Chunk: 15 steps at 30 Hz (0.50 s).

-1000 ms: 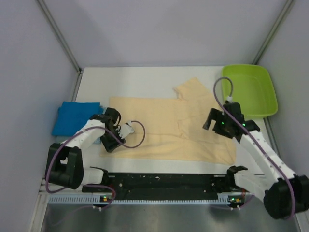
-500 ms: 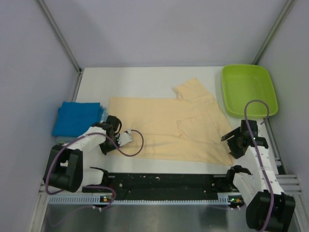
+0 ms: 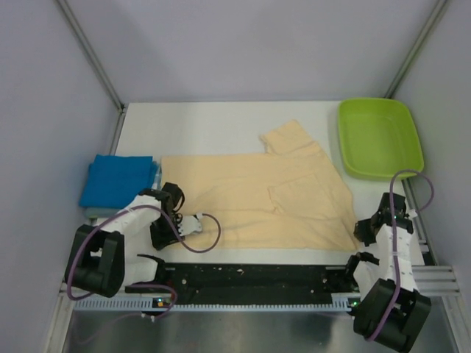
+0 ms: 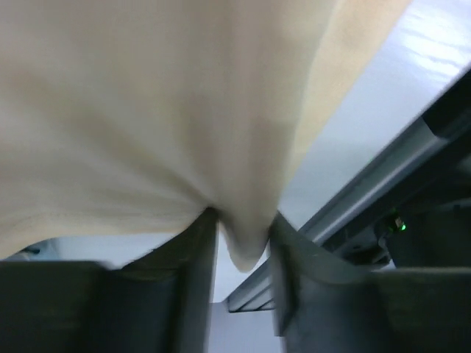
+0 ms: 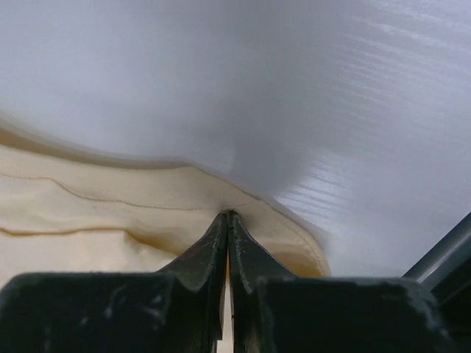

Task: Fold and stack the t-shirts
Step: Fold the flattened tshirt in 1/3 of the way

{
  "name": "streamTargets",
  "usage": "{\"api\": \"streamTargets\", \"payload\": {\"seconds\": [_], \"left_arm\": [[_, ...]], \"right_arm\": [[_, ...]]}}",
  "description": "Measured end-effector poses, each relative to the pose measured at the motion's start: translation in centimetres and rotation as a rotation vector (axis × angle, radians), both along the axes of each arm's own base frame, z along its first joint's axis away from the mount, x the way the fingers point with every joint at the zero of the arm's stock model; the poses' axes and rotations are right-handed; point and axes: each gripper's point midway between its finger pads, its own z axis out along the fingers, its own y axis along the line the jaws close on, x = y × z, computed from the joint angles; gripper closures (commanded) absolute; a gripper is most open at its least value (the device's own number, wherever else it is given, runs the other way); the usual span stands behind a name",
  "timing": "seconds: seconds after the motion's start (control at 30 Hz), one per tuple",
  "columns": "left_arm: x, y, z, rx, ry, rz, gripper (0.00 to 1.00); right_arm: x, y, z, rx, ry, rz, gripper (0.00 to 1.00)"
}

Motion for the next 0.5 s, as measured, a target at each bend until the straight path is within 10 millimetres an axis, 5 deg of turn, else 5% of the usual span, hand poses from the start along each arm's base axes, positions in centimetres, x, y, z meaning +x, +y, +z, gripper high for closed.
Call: {"api": "streamTargets", "payload": {"seconds": [0.1,0.17,0.23,0.37,0.5], "left_arm": [[-0.9,0.2,0.2,0.007,0.059,-0.025,0.38],[-0.7,0.5,0.7,0.028,0.072,-0.035,0.36],[0.5,0.4,1.9,0.031,0.060,-0.043,0.25],[5.9,-1.3,6.5,-0.029,-0.050,-0.037,0.23],[14.4,-3.9,13.1,-0.167,-0.272,0.039,0.27]], "right_arm": [[-0.3,-0.6,0.1,-0.025,0.014,-0.004,0.42],[-0.1,-1.0,0.7,-0.048,0.010,0.002,0.29],[0.3,-1.8,1.9,-0.088,0.001,0.010,0.26],[2.1,-3.8,6.6,-0.194,-0.058,0.043,0.25],[6.4,-5.5,15.6,-0.372,-0.259,0.137,0.25]]}}
